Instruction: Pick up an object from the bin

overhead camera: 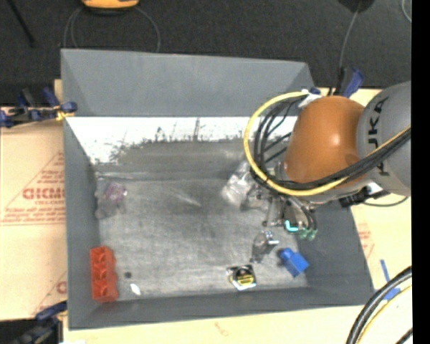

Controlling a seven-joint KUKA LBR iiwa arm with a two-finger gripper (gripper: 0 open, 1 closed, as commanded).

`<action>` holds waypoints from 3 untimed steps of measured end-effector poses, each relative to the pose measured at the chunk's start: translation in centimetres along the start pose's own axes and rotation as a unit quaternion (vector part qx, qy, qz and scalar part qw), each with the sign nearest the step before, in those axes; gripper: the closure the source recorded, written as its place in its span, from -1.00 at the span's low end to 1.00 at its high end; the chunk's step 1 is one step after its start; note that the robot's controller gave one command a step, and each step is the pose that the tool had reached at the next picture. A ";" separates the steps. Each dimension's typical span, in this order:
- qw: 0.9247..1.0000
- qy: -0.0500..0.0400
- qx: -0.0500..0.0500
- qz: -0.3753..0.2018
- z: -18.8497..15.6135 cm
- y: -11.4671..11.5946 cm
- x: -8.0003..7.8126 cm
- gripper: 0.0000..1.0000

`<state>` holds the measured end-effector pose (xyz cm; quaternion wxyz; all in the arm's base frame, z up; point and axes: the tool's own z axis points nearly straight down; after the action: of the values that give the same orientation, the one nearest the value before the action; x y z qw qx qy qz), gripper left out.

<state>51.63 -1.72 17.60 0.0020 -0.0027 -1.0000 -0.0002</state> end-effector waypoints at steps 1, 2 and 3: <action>0.982 -0.006 0.002 -0.191 9.9 -4.2 2.9 -1.00; 0.965 -0.004 0.001 -0.263 9.3 -5.0 2.3 -1.00; 0.933 -0.006 0.003 -0.361 10.0 0.3 3.0 -1.00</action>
Offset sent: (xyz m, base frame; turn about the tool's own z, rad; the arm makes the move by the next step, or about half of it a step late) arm -0.0321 -0.0407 -0.1009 -0.3853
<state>48.63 -1.41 7.62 -0.0046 0.3585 -0.9335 0.0025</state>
